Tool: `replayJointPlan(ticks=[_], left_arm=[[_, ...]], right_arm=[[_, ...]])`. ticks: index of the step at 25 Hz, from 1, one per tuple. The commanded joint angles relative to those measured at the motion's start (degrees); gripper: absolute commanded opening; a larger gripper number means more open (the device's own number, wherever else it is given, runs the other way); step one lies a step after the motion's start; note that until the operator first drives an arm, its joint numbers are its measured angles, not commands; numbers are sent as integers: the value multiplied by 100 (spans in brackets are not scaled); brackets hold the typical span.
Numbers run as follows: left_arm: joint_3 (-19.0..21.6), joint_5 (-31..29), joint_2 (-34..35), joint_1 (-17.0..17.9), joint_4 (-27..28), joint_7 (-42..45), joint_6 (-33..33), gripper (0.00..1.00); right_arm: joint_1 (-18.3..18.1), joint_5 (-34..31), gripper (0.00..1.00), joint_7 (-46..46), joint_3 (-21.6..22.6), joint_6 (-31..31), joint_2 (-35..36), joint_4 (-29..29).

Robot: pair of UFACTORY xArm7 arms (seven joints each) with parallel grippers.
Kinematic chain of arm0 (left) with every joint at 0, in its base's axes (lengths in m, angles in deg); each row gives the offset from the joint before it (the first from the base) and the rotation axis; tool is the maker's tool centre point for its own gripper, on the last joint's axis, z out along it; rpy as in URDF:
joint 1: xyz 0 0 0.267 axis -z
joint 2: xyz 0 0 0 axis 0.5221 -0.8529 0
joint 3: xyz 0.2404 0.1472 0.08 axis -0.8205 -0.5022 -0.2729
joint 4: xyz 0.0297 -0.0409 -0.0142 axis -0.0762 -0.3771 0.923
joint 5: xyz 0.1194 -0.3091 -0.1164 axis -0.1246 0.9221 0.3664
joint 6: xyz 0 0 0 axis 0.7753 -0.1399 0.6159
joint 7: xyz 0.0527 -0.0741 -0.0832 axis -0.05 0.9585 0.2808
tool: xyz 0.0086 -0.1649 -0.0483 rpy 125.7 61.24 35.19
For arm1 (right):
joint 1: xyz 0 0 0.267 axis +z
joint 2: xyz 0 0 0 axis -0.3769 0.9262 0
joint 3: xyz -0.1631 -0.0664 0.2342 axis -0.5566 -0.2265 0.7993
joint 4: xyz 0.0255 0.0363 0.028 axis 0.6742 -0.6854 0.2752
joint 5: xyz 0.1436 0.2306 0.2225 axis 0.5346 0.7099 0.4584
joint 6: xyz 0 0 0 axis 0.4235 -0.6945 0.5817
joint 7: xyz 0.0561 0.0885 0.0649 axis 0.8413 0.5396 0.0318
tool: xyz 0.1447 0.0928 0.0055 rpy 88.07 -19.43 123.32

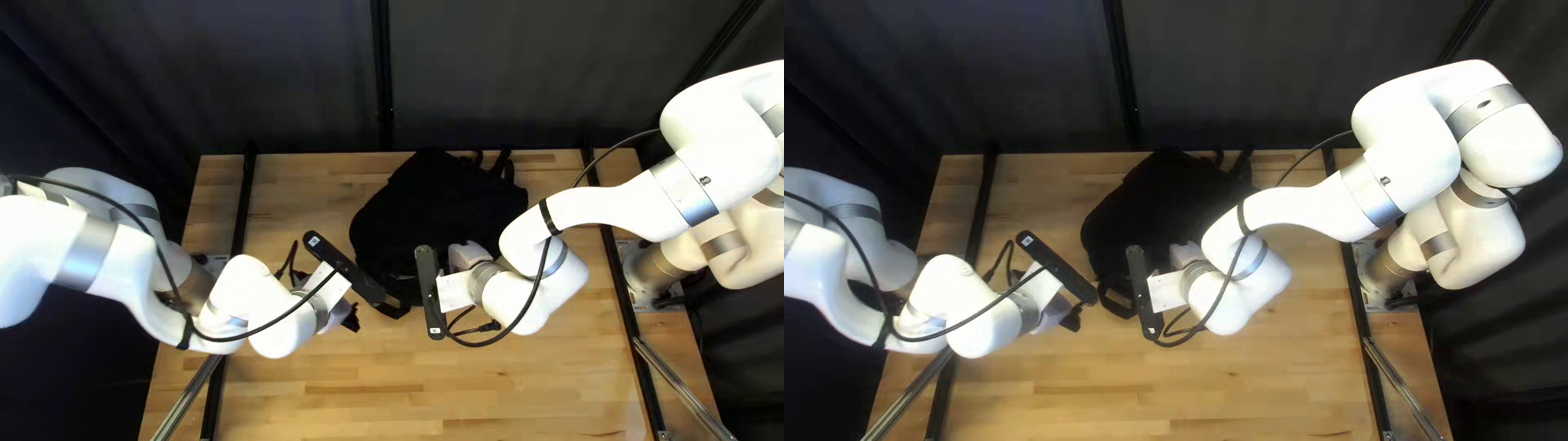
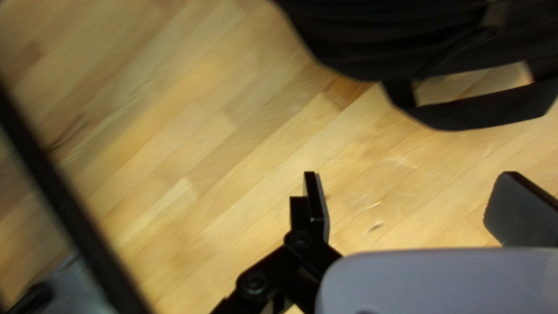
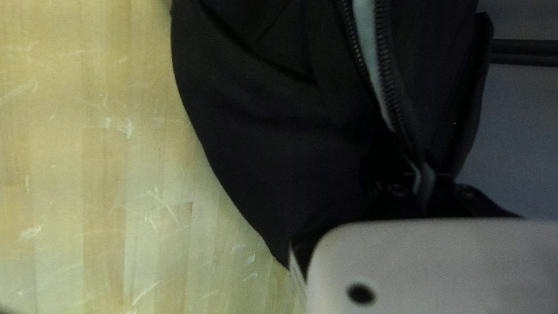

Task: Remove a lunch box from a kids backpack

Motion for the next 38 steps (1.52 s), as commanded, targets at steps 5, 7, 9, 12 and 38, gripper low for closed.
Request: replayJointPlan(ticks=[5,7,9,12,38], left_arm=[[1256,-2178,-397,-1187,-338,1713,1073,100],[1407,-2534,-381,-1365,-337,1886,1191,100],[1607,-3040,-370,-1636,-317,2127,1321,100],[2100,-4116,-563,-2308,-209,2778,1372,100],[2403,-7604,-2308,-3318,213,4259,478,0]], right_arm=[[48,-92,0,252,43,151,-117,-274],[49,-99,0,270,44,172,-128,-293],[44,-111,0,268,41,199,-134,-290],[45,-115,0,251,43,210,-173,-303],[113,-165,0,294,113,295,-258,-439]])
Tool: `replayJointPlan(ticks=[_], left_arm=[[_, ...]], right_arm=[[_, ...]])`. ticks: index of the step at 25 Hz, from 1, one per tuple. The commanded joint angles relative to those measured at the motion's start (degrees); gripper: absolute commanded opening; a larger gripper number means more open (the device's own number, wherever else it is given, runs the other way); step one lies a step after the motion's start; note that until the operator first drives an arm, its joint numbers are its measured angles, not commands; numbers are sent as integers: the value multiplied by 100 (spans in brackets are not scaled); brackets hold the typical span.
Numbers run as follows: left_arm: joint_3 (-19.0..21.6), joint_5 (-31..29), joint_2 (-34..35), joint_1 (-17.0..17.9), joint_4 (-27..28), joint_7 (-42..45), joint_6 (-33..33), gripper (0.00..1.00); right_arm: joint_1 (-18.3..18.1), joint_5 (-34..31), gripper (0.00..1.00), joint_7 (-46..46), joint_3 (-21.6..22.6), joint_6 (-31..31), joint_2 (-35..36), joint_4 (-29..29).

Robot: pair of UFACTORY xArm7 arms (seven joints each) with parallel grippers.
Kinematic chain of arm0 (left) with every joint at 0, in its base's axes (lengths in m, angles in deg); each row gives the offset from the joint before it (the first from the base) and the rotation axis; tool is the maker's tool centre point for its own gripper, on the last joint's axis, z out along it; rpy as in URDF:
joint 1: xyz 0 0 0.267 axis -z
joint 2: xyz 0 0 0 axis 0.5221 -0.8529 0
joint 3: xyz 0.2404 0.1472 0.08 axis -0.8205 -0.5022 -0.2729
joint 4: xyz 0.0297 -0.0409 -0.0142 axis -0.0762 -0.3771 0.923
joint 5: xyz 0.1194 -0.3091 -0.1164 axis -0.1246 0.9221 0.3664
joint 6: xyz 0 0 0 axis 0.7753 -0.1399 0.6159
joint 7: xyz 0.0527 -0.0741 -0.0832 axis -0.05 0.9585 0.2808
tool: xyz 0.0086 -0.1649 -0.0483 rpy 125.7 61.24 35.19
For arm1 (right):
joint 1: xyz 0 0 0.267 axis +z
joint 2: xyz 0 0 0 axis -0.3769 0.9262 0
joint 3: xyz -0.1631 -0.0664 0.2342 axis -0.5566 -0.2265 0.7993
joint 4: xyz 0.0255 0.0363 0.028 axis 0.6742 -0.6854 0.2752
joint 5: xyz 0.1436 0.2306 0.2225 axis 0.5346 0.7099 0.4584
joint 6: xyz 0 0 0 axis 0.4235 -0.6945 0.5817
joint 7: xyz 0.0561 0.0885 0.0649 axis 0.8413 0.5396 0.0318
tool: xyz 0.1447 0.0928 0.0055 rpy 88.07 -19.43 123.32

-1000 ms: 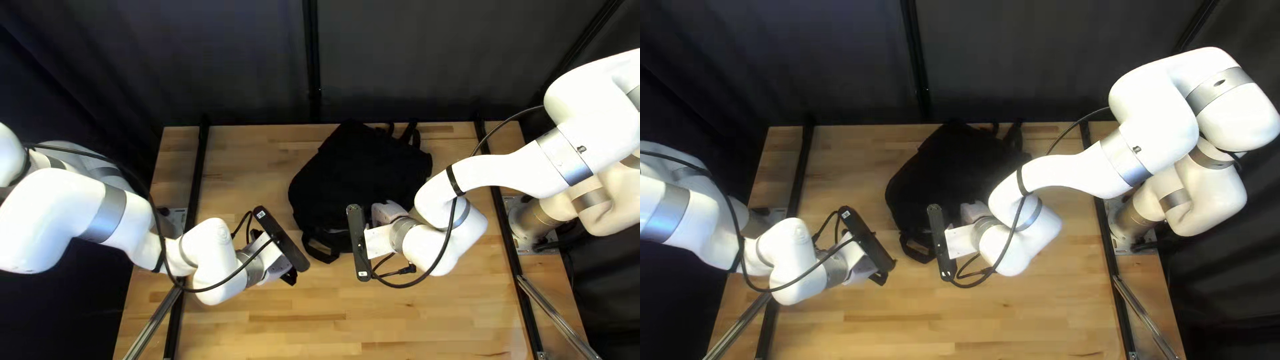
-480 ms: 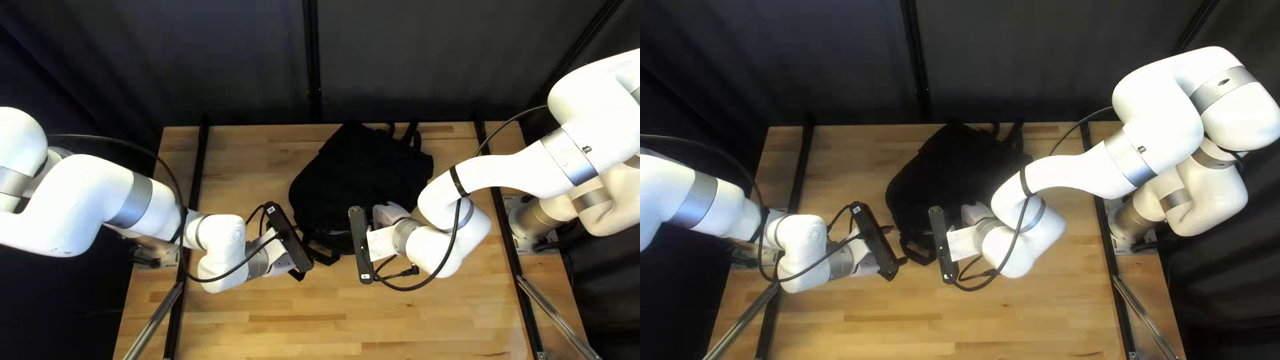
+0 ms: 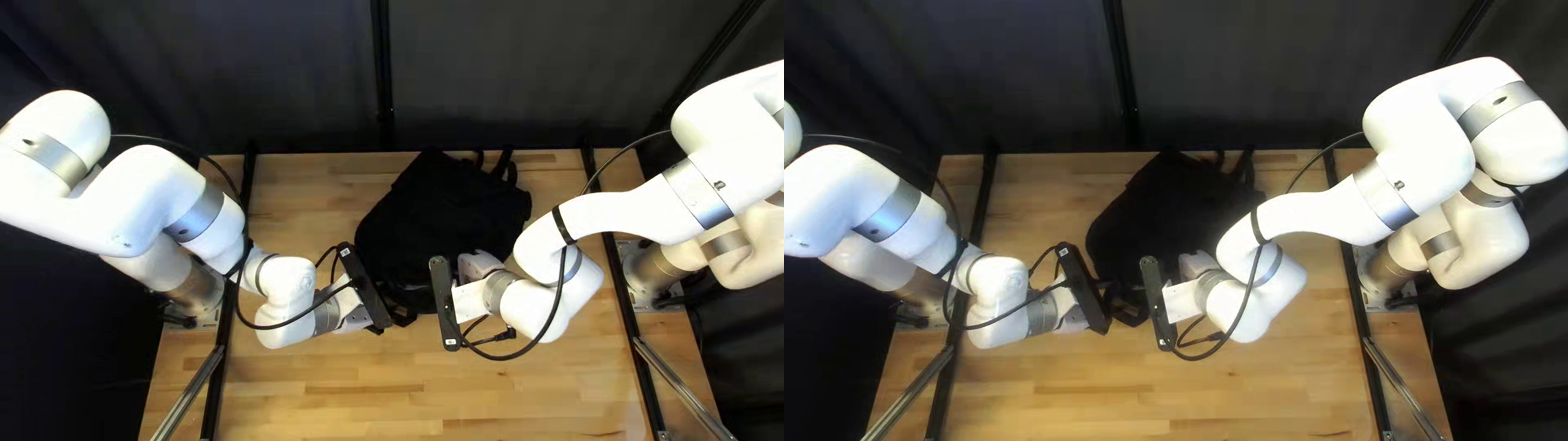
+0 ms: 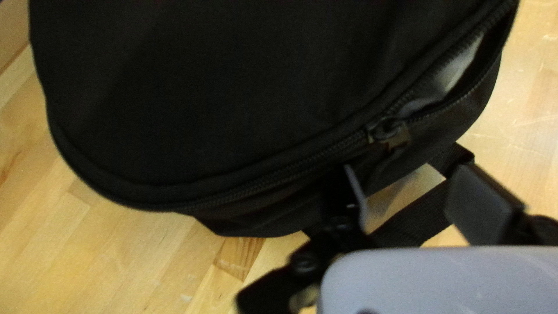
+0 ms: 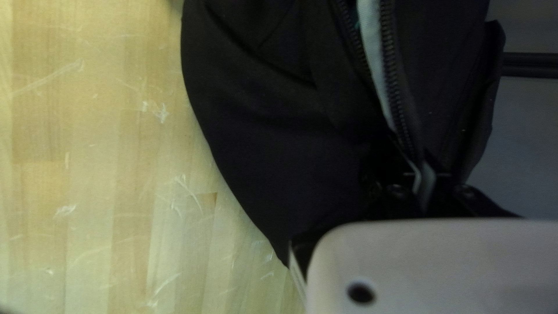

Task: Remove a lunch box from a kids backpack

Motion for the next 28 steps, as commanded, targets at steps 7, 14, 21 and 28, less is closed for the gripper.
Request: replayJointPlan(ticks=[7,14,21,28], left_arm=[[-174,691,1252,209,-243,-61,987,0],[-507,1215,1664,447,-315,-463,1337,0],[-652,1249,1679,403,-355,-599,1454,0],[-843,1514,1830,510,-413,-877,1634,0]], right_arm=[[14,68,0,-55,21,29,-49,-54],[51,160,0,-64,73,215,-139,-264],[80,353,0,-290,118,521,-321,-474],[81,587,0,-592,116,817,-484,-671]])
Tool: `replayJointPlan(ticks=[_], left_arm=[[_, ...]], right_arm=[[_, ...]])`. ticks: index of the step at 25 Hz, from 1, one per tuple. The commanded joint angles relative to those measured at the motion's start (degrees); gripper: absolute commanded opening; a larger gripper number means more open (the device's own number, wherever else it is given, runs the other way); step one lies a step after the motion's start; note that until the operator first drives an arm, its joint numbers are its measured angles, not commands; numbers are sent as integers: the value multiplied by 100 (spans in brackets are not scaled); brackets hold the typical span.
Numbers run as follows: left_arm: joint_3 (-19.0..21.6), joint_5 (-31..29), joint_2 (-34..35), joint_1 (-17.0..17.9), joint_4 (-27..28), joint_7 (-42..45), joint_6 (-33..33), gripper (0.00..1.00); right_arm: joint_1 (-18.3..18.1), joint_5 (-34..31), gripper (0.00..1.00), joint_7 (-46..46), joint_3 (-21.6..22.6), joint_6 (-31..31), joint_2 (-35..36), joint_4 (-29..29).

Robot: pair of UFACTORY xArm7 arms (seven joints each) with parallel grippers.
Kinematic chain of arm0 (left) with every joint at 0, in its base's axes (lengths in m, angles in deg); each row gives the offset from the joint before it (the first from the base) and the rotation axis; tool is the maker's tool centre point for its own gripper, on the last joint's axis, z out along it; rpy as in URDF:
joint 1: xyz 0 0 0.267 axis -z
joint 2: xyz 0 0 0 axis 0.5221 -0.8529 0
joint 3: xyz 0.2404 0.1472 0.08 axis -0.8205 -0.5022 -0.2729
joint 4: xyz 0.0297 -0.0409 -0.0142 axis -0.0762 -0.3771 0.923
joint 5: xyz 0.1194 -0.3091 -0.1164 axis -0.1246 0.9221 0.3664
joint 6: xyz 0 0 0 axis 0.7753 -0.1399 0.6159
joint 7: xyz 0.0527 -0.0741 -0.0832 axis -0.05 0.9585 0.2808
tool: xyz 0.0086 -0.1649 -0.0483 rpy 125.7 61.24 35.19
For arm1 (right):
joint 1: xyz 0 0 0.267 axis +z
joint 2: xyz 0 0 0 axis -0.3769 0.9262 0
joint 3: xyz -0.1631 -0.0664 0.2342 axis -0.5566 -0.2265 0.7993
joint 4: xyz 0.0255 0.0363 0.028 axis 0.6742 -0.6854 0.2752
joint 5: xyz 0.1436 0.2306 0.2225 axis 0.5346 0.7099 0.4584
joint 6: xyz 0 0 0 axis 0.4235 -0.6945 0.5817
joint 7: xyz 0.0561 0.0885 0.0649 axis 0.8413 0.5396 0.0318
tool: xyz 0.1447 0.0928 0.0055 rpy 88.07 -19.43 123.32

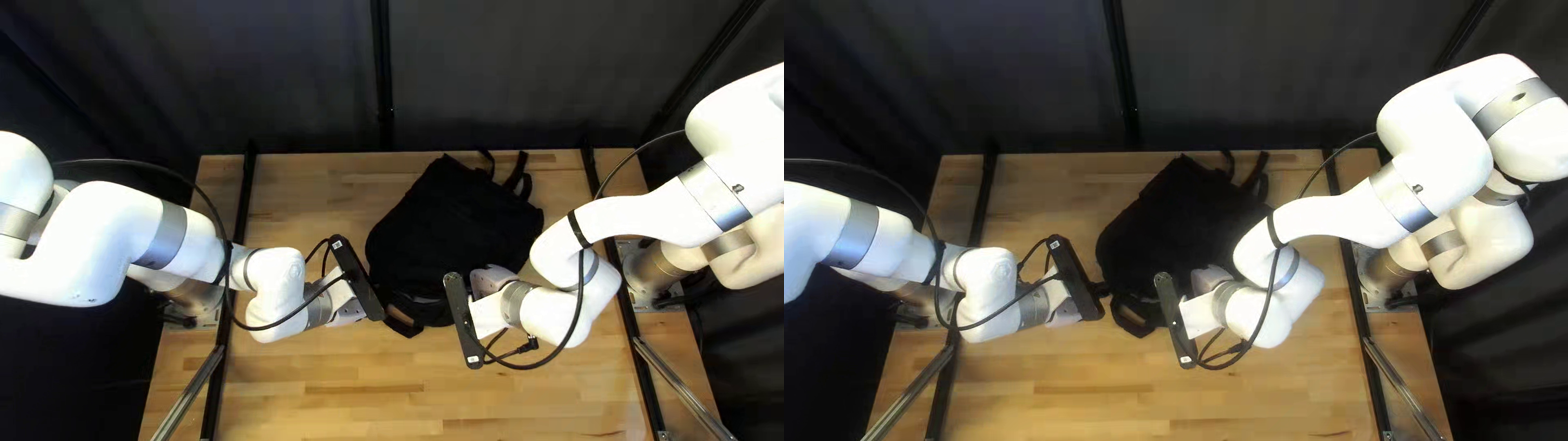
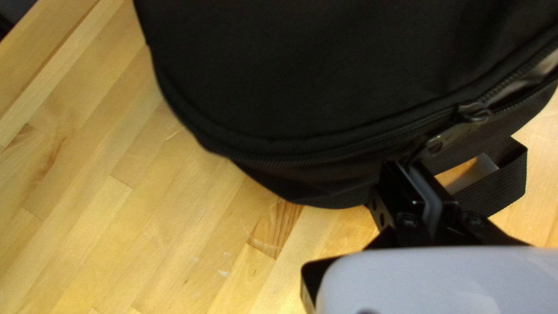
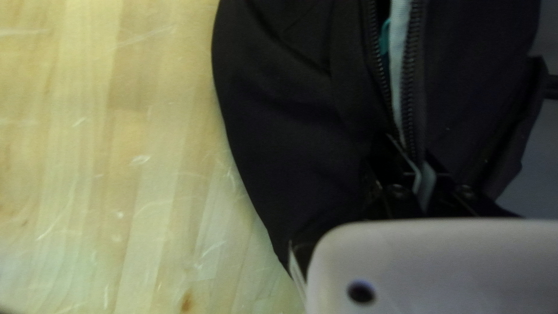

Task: Remove a lunch box from a kids backpack

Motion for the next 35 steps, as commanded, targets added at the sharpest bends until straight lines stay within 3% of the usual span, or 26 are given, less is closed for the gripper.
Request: replayJointPlan(ticks=[1,13,22,27,35], left_arm=[[-120,172,116,89,-46,-170,108,0],[-744,852,371,337,-189,-1162,440,0],[-1770,2585,51,615,-205,-3026,414,0],[-2158,3241,32,814,-226,-3727,393,0],[-2516,3468,-334,692,-36,-4463,423,0]], right_arm=[[1,134,0,-168,-3,139,-88,-95],[65,512,0,-631,29,400,-235,-227],[68,712,0,-896,9,632,-189,-273],[58,752,0,-982,-9,746,-181,-317],[39,865,0,-1202,-44,871,-219,-388]])
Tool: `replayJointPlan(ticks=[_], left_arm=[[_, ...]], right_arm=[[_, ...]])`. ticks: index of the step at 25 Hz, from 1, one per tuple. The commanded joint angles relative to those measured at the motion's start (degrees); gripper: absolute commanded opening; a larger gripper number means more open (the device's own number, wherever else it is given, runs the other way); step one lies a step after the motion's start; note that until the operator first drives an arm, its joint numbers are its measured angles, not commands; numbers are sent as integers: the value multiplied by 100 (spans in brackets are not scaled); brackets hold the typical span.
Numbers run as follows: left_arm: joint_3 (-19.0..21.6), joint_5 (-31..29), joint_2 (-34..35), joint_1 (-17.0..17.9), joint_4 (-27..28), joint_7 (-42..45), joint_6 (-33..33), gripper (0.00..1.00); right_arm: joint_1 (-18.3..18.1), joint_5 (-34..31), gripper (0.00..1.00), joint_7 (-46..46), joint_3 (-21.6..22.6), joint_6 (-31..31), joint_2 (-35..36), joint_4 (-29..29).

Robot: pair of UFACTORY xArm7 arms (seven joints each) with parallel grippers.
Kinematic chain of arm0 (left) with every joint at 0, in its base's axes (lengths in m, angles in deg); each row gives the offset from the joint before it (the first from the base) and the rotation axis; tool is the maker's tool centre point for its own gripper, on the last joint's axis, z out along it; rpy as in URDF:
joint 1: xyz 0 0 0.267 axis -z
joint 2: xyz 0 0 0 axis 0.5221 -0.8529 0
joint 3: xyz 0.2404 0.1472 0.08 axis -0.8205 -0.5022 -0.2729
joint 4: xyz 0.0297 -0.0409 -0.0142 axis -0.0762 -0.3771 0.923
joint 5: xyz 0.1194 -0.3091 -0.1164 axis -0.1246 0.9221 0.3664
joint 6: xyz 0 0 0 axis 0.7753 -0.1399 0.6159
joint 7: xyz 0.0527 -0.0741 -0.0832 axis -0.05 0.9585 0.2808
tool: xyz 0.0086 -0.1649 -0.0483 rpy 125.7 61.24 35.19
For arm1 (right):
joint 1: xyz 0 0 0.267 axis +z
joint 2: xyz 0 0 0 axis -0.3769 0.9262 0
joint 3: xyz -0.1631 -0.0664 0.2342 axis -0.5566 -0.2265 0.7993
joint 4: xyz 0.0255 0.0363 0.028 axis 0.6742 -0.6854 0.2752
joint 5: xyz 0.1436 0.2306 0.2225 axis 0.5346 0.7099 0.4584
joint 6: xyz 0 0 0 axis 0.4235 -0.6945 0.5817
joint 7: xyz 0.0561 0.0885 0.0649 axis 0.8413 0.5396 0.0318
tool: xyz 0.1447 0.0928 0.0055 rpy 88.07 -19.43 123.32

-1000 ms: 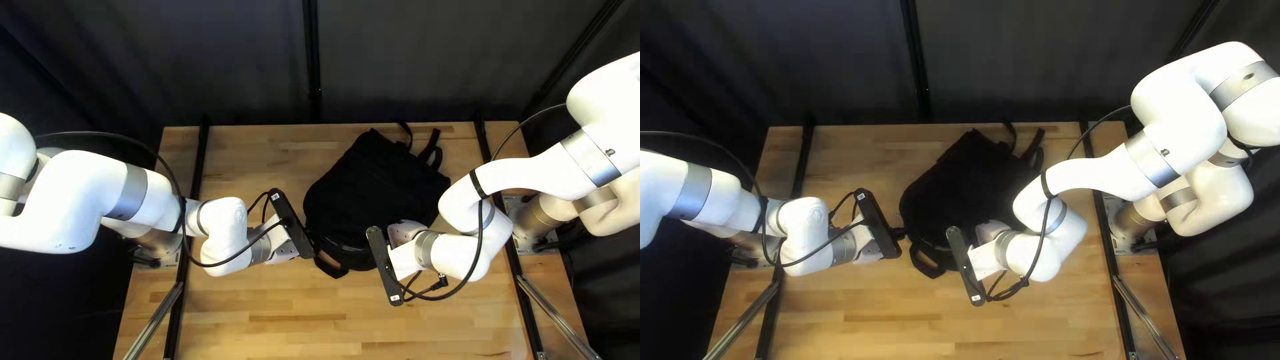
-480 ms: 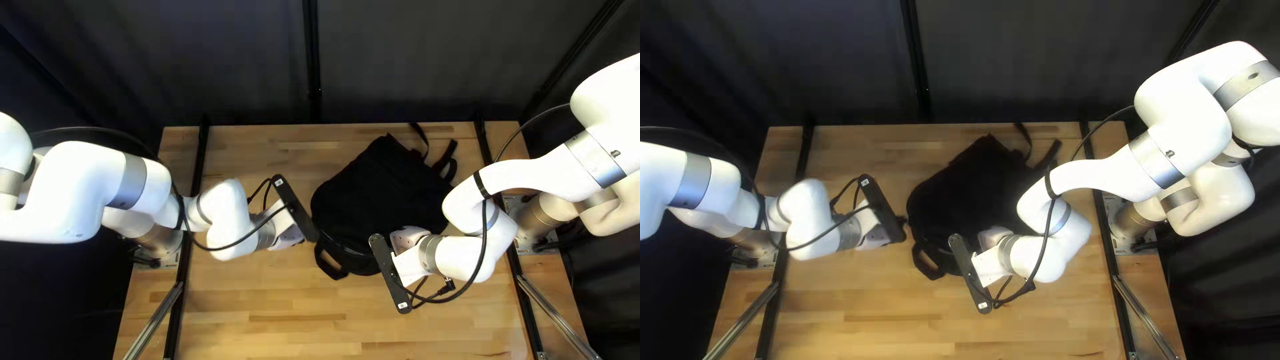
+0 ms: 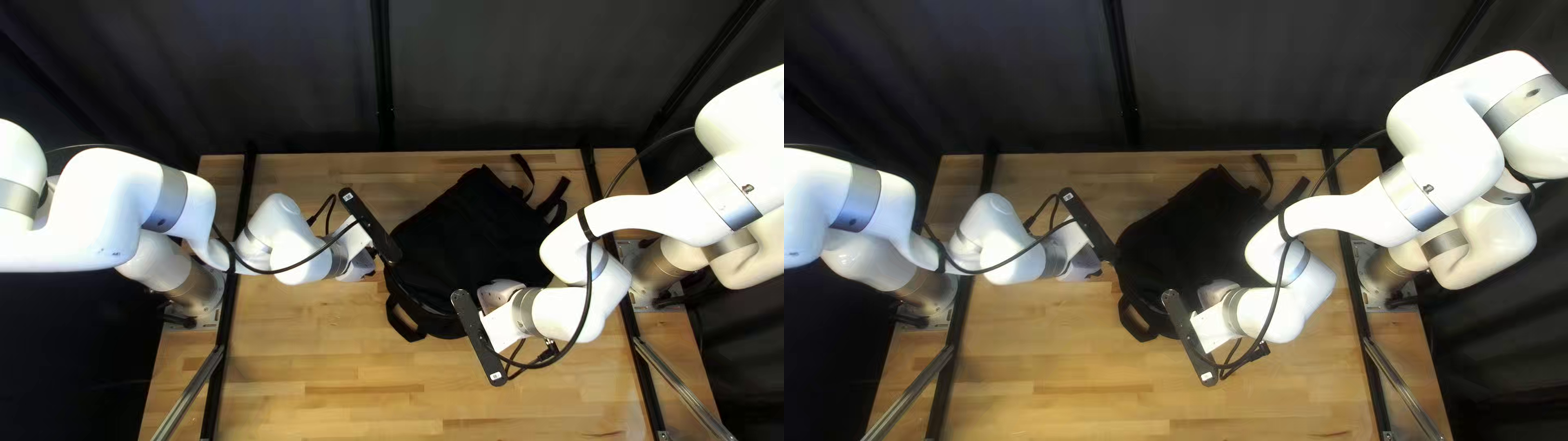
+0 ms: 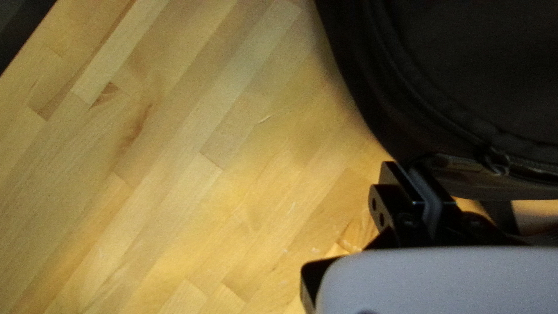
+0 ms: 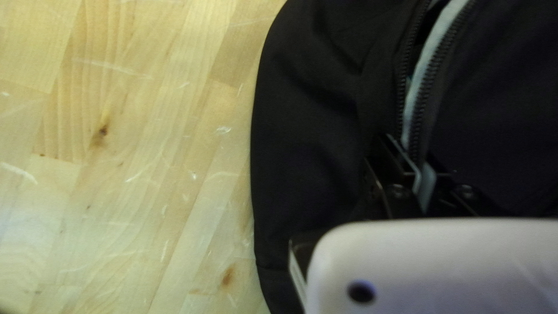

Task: Remove a lunch box from a kids backpack

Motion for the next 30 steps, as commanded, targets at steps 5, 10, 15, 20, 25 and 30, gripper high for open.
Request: replayJointPlan(ticks=[5,10,15,20,25,30], left_arm=[[-260,-25,-596,-246,386,-615,2,0],[-345,85,-778,-294,554,-1027,-28,0],[-412,-25,-933,-367,661,-1214,-5,0],[-466,68,-972,-407,701,-1494,16,0],[-571,286,-960,-480,692,-1962,102,0],[-681,358,-1002,-575,675,-2283,249,0]], right_arm=[[-14,106,0,-194,-29,83,-9,-26],[-18,140,0,-255,-36,114,17,-12],[-23,161,0,-315,-45,144,15,-22],[-27,191,0,-413,-56,169,-16,-48],[-28,238,0,-542,-63,203,-16,-59],[-33,289,0,-637,-75,229,-8,-57]])
